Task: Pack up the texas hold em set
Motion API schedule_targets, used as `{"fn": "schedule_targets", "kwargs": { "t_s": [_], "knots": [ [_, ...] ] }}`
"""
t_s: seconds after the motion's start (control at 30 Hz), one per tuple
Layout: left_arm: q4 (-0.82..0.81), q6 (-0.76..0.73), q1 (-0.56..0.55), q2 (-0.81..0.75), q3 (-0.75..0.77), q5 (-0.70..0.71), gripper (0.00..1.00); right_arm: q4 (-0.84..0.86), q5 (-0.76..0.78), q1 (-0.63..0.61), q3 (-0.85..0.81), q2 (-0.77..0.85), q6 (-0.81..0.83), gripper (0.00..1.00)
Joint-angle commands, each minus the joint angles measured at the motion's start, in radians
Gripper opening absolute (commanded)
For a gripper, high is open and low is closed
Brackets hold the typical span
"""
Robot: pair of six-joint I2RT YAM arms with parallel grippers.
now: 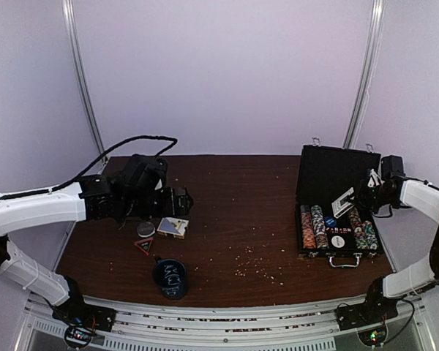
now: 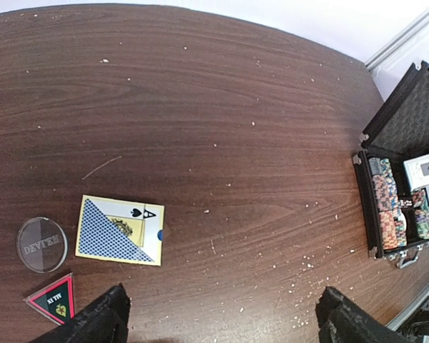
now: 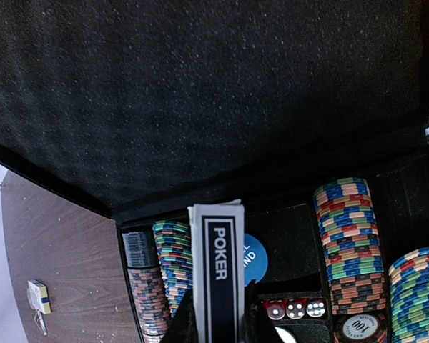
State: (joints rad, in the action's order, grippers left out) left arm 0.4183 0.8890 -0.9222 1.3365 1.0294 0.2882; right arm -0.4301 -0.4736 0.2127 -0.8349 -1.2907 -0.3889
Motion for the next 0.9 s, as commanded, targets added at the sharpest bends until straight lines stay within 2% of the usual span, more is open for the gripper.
{"fn": "schedule_targets", "kwargs": {
  "t_s": [0.0, 0.43, 0.87],
  "knots": [
    [-0.019, -0.022, 0.043, 0.008, 0.002, -0.073, 0.94, 0.089, -0.043, 0.002, 0.059, 0.000, 0.032, 0.00],
    [-0.021, -0.096, 0.090, 0.125, 0.097, -0.166, 0.94, 0.286, -0.176, -0.001, 0.156, -0.066, 0.050, 0.00],
    [0.001, -0.096, 0.094, 0.120, 0.088, -0.184, 0.93, 0.312, -0.110, -0.003, 0.209, -0.098, 0.062, 0.00]
  ]
}}
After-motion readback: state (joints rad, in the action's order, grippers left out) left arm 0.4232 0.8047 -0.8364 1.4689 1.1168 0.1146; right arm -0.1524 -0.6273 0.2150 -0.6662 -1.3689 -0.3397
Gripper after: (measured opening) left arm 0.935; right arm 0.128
